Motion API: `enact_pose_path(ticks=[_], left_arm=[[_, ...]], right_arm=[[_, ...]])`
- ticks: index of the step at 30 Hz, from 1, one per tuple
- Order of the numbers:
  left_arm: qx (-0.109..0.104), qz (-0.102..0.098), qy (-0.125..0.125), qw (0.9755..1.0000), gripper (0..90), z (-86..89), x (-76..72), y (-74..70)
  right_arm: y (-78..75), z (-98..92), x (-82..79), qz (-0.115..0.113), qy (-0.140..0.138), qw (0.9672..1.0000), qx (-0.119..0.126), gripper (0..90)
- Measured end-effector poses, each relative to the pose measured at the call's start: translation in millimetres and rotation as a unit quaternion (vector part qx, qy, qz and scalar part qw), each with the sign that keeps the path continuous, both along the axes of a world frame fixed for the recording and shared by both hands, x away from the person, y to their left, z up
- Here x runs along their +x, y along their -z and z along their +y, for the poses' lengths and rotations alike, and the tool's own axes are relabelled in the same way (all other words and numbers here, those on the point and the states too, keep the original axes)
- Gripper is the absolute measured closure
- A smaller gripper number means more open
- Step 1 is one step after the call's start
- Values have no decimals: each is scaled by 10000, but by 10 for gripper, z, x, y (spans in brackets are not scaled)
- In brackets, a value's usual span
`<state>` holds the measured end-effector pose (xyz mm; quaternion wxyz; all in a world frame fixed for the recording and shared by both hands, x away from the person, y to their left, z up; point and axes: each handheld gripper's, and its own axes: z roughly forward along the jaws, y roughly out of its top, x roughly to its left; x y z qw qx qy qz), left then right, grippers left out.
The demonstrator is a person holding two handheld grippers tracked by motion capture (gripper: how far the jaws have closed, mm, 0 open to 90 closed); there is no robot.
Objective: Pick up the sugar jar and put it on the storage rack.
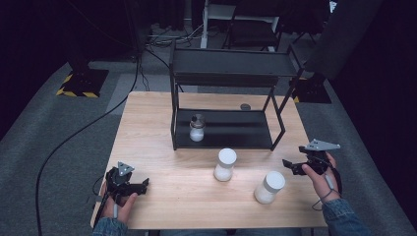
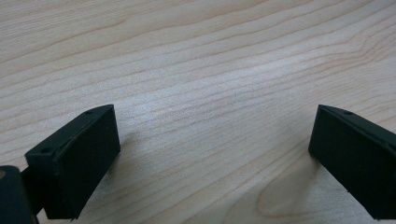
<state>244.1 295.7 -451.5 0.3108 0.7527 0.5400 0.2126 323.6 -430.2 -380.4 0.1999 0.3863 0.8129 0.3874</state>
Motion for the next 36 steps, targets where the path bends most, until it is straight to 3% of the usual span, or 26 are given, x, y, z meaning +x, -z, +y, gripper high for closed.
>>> enact_pose_path(ticks=[14, 36], left_arm=[[-4, -2, -1, 10000, 19, 0, -1, 1], [1, 2, 18, 10000, 18, 6, 1, -1]], right_arm=[[-187, 92, 63, -46, -151, 9997, 187, 41], [-459, 270, 105, -181, -368, 9989, 241, 41]])
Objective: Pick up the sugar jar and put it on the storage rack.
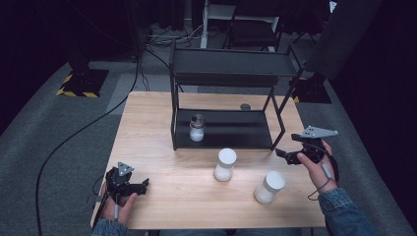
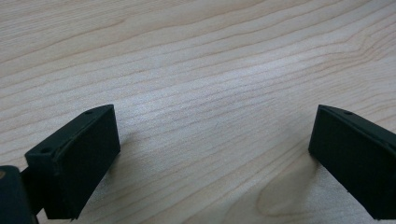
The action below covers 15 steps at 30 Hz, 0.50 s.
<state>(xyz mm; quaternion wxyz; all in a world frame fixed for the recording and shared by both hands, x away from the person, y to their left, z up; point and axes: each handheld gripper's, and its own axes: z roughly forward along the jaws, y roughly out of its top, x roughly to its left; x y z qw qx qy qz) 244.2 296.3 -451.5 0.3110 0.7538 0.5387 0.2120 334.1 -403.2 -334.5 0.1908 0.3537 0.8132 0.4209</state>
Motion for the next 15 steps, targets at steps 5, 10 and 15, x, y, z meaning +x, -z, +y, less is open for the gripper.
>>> enact_pose_path(ticks=[5, 10, 15], left_arm=[[6, -1, 16, 10000, 18, 4, 1, 0], [3, 2, 12, 10000, 18, 4, 1, -1], [1, -3, 10, 10000, 18, 3, 0, 1]], right_arm=[[-54, 53, 0, -33, -69, 10000, -1, 42], [-105, 110, 1, -46, -145, 9999, 1, 41], [-142, 154, 20, -31, -201, 9998, 17, 41]])
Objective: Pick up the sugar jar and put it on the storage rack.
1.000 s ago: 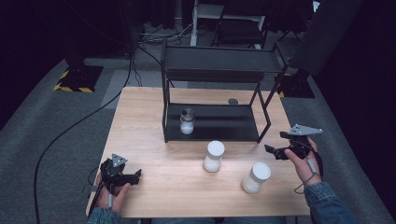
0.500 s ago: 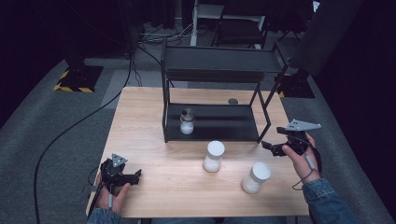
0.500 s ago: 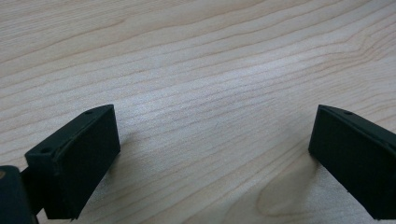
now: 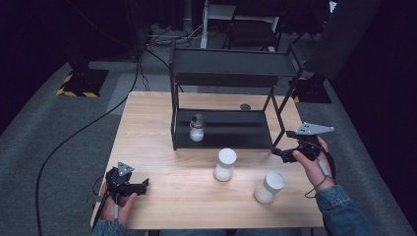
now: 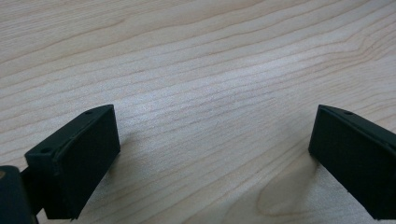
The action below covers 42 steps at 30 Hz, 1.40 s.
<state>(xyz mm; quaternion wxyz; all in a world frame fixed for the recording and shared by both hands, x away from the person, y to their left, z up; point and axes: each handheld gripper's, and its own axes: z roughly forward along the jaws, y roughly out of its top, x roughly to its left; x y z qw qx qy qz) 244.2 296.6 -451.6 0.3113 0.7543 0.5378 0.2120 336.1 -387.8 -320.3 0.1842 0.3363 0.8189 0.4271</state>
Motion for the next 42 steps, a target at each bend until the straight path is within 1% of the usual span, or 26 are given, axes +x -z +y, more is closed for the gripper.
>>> enact_pose_path(ticks=[9, 26, 42], left_arm=[[-1, 6, -3, 10000, 18, -1, 0, -2], [-1, 6, -3, 10000, 18, -1, 0, -1], [-4, -2, 9, 10000, 18, 5, 2, 1]], right_arm=[[-62, 66, 20, -13, -57, 10000, 36, 41], [-127, 211, 52, -66, -232, 9997, 85, 41], [-177, 416, 75, -122, -459, 9988, 132, 41]])
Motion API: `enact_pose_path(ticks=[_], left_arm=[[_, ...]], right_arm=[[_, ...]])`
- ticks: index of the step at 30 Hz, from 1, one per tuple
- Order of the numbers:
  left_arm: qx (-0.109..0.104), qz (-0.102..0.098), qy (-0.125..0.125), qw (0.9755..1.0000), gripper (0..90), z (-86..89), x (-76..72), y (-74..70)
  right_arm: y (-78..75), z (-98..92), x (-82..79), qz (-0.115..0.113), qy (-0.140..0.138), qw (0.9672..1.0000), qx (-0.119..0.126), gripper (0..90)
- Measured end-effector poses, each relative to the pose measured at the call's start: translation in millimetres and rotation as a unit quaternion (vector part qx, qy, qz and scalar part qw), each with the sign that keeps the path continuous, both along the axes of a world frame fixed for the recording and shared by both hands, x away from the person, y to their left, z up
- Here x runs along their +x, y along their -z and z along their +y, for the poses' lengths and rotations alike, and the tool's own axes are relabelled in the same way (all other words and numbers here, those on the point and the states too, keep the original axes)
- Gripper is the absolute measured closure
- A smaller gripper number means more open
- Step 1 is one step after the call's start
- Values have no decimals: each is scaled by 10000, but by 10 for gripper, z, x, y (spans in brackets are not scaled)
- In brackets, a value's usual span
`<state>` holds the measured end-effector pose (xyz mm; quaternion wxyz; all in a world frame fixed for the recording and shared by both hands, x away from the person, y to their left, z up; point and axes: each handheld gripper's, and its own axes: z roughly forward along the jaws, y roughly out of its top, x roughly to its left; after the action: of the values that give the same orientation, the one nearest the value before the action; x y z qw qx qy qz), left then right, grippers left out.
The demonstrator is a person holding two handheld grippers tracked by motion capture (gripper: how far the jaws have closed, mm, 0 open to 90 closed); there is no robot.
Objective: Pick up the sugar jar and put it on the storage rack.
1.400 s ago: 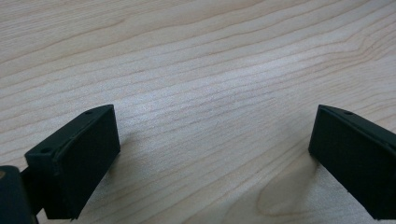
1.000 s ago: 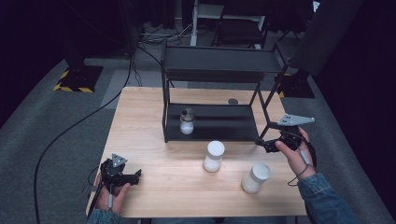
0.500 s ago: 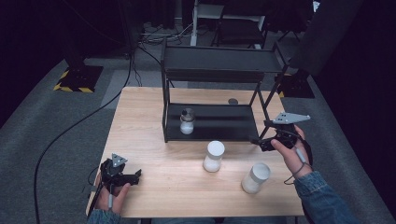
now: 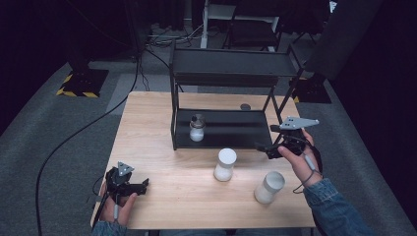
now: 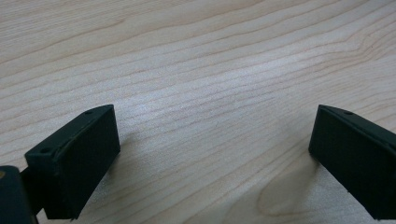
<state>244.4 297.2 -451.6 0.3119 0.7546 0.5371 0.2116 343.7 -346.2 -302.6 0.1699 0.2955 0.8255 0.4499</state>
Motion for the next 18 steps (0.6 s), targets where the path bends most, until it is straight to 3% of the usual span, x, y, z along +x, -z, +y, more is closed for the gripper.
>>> enact_pose_path(ticks=[18], left_arm=[[-3, 0, 4, 10000, 17, 3, 2, 0]], right_arm=[[-29, 210, 19, 10, -185, 9998, 82, 41]])
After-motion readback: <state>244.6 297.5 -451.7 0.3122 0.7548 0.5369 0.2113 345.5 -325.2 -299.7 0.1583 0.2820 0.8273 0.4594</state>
